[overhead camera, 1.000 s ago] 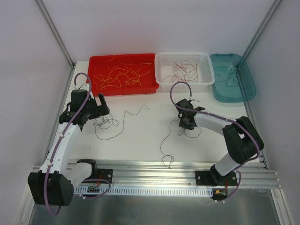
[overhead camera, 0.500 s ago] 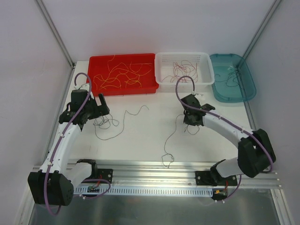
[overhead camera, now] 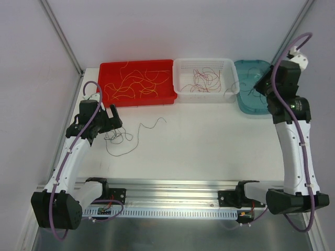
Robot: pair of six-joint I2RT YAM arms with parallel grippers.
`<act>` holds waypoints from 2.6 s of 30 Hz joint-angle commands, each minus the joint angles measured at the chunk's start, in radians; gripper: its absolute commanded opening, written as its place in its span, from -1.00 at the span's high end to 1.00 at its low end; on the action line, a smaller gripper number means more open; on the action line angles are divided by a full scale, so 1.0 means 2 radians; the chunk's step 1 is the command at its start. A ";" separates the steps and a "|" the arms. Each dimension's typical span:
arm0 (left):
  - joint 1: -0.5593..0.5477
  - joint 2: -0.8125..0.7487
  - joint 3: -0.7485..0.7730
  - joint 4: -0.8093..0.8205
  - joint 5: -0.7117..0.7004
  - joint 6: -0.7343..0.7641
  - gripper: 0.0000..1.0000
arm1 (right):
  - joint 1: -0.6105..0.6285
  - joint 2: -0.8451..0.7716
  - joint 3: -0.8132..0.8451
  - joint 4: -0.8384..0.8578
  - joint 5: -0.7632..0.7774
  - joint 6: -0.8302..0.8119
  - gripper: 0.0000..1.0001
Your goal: Untangle the cables
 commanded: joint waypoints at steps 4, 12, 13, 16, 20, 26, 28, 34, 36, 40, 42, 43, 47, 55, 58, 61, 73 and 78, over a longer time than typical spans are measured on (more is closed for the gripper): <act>-0.002 -0.008 -0.001 0.009 0.001 0.007 -0.98 | -0.095 0.059 0.087 0.029 -0.033 -0.004 0.99; -0.002 0.002 -0.001 0.010 0.011 0.007 -0.98 | -0.178 0.141 0.116 0.141 -0.047 0.026 0.99; -0.002 0.002 -0.001 0.009 0.011 0.007 -0.98 | -0.182 0.151 0.117 0.149 -0.047 0.026 0.99; -0.002 0.005 -0.001 0.009 0.013 0.006 -0.98 | -0.194 0.190 0.132 0.171 -0.052 0.023 0.99; -0.002 0.011 -0.001 0.009 0.015 0.006 -0.98 | -0.202 0.235 0.147 0.191 -0.072 0.022 0.99; -0.002 0.024 0.000 0.009 0.023 0.006 -0.99 | -0.202 0.307 0.153 0.207 -0.079 0.019 0.99; -0.002 0.028 0.000 0.009 0.023 0.006 -0.98 | -0.203 0.336 0.155 0.211 -0.085 0.018 0.99; -0.002 0.036 0.000 0.009 0.028 0.006 -0.98 | -0.203 0.411 0.168 0.200 -0.123 0.032 0.73; -0.002 0.037 0.000 0.009 0.029 0.006 -0.98 | -0.204 0.419 0.167 0.188 -0.144 0.035 0.44; -0.002 0.038 0.000 0.010 0.035 0.004 -0.98 | -0.204 0.400 0.138 0.188 -0.158 0.038 -0.28; -0.002 0.040 0.001 0.009 0.040 0.003 -0.98 | -0.204 0.373 0.124 0.187 -0.164 0.037 -0.43; -0.002 0.041 0.001 0.009 0.047 0.002 -0.98 | -0.202 0.362 0.109 0.184 -0.166 0.041 -0.55; -0.002 0.047 0.002 0.010 0.057 0.000 -0.98 | -0.189 0.287 0.050 0.156 -0.166 0.041 -0.74; -0.002 0.076 0.001 0.008 0.081 -0.007 -0.98 | -0.111 0.078 -0.152 0.143 -0.207 0.055 -0.93; -0.002 0.092 0.003 0.007 0.078 -0.014 -0.95 | -0.070 0.005 -0.218 0.127 -0.209 0.049 -0.94; -0.002 0.110 0.003 0.004 0.063 -0.019 -0.90 | -0.023 -0.039 -0.268 0.106 -0.213 0.038 -0.94; -0.034 0.226 0.028 0.002 0.042 -0.050 -0.62 | 0.209 -0.161 -0.408 0.117 -0.176 0.057 -0.94; -0.140 0.270 0.017 0.010 0.039 -0.104 -0.56 | 0.247 -0.181 -0.420 0.115 -0.144 0.065 -0.94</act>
